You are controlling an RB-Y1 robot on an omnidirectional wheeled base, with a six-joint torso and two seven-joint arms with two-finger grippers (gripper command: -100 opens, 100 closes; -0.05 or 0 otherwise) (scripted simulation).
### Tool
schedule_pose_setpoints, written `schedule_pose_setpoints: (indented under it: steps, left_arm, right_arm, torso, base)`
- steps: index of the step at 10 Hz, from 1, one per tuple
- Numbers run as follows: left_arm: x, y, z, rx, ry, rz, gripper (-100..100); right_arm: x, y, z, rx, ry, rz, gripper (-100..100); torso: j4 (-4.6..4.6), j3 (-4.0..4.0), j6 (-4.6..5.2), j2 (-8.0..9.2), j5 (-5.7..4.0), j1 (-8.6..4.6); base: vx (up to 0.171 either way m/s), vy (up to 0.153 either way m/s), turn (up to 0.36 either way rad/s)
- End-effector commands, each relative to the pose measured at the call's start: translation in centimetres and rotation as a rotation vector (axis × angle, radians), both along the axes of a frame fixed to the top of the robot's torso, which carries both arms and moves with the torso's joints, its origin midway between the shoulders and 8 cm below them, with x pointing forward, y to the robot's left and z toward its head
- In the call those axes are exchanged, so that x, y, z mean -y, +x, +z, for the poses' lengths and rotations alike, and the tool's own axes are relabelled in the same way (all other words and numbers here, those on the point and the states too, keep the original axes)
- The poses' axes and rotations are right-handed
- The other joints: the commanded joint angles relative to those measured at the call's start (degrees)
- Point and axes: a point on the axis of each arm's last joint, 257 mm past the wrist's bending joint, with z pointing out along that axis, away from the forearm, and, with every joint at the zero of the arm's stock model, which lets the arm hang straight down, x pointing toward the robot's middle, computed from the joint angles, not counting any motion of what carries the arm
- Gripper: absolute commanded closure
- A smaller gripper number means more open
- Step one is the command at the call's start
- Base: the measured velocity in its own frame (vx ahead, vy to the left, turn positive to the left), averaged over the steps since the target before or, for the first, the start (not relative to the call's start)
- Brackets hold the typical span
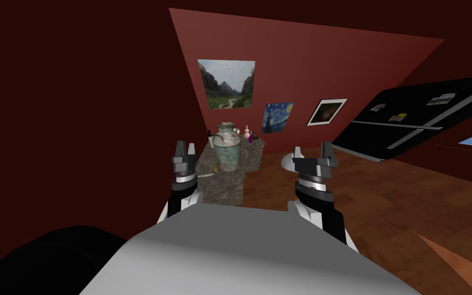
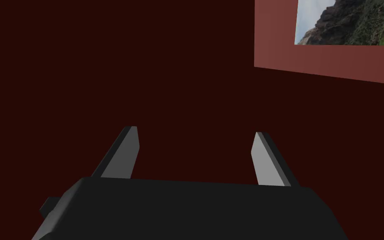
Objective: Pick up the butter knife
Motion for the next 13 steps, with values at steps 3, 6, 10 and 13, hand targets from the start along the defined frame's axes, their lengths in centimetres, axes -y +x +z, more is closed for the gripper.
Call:
schedule_pose_setpoints:
  steps: [3, 6, 10, 13]
  left_arm:
    - [0.1, 1.5, -2.2, -0.096, 0.094, 0.03, -100]
    - [-0.6, 3.2, -5.2, -0.218, 0.178, 0.079, -100]
    - [-2.8, 5.0, -10.8, -0.426, 0.305, 0.164, -100]
    - [-3.8, 5.5, -12.8, -0.501, 0.335, 0.192, -100]
  right_arm:
    - [0.0, 0.0, 0.0, 0.0, 0.0, 0.0, 0]
    - [0.0, 0.0, 0.0, 0.0, 0.0, 0.0, 0]
    - [0.0, 0.0, 0.0, 0.0, 0.0, 0.0, 0]
    - [0.0, 0.0, 0.0, 0.0, 0.0, 0.0, 0]
  torso:
    - [0.05, 0.14, 0.01, 0.25, -0.03, -0.13]
    - [0.08, 0.21, 0.02, 0.37, -0.05, -0.19]
    - [0.09, 0.23, 0.02, 0.4, -0.06, -0.25]
    - [0.06, 0.16, 0.01, 0.26, -0.03, -0.11]
  base:
    - [-0.064, -0.04, -0.126]
    - [-0.089, -0.051, -0.168]
    - [-0.096, -0.073, -0.231]
    - [-0.048, -0.042, -0.126]
